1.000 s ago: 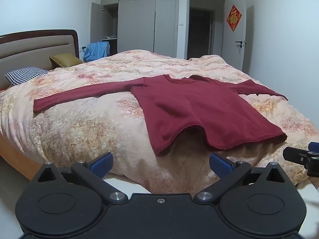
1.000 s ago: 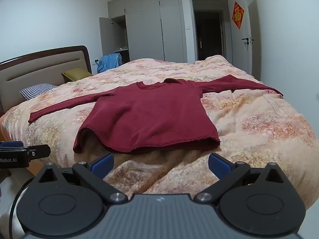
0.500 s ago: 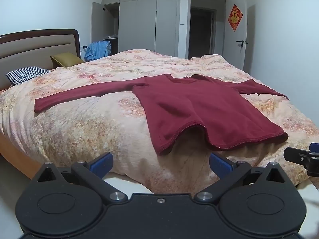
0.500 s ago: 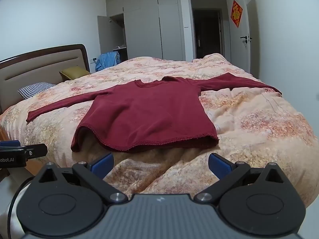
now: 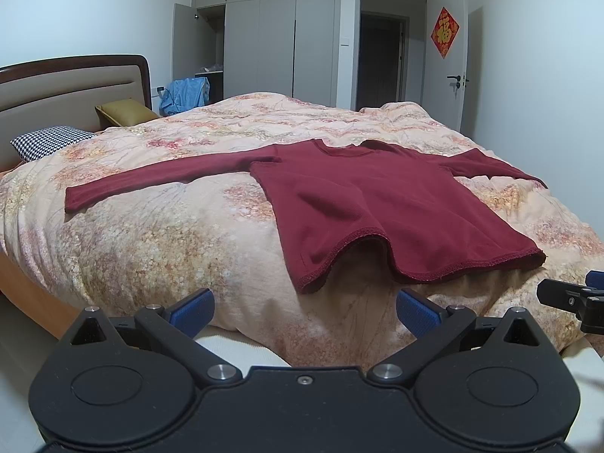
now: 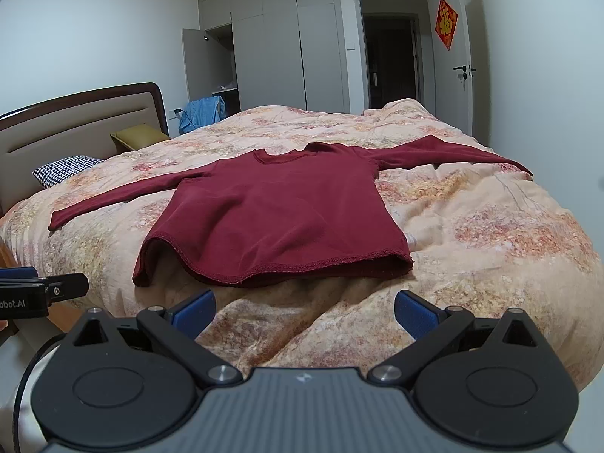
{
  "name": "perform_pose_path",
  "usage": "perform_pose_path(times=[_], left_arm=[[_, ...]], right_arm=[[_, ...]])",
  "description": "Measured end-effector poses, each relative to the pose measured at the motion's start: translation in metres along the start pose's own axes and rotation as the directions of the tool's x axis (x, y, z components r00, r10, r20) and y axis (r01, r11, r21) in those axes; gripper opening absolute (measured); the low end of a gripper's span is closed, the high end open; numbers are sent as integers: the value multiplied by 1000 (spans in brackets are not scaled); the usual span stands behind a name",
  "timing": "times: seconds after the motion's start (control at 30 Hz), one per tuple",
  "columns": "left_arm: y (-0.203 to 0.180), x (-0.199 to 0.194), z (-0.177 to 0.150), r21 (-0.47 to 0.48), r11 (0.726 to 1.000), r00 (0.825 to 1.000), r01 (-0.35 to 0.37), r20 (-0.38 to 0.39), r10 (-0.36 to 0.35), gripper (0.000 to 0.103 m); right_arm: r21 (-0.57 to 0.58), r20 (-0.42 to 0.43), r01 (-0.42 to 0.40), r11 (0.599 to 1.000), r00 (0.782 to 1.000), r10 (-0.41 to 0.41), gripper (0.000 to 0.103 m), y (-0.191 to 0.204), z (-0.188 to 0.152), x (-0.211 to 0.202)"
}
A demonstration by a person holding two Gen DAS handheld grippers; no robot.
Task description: Fold small clothes
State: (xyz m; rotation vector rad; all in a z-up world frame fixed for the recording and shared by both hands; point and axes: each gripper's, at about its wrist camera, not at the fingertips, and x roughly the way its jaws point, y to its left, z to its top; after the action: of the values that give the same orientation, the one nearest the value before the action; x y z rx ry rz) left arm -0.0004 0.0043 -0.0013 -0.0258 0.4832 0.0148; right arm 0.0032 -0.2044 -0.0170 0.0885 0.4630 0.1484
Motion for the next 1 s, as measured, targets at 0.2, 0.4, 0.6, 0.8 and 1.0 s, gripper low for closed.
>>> perform_pose_path(times=[0.2, 0.4, 0.6, 0.8, 1.0], left_arm=[[0, 0, 0, 0, 1000, 1000, 0, -1, 0, 102], [-1, 4, -3, -1, 1000, 1000, -3, -11, 3, 102], [-2, 4, -3, 2, 1000, 1000, -8, -19, 8, 102], [-2, 6, -2, 3, 1000, 1000, -9, -27, 10, 102], [-2, 12, -2, 4, 1000, 999, -12, -52, 12, 102]], right_arm=[[0, -1, -1, 1000, 1000, 1, 103, 0, 1, 1], [5, -7, -1, 1000, 1000, 1, 103, -2, -5, 1], [7, -18, 1, 1000, 1000, 0, 103, -1, -2, 3], [11, -26, 0, 1000, 1000, 1, 103, 0, -1, 5], [13, -36, -2, 1000, 999, 2, 103, -1, -1, 7]])
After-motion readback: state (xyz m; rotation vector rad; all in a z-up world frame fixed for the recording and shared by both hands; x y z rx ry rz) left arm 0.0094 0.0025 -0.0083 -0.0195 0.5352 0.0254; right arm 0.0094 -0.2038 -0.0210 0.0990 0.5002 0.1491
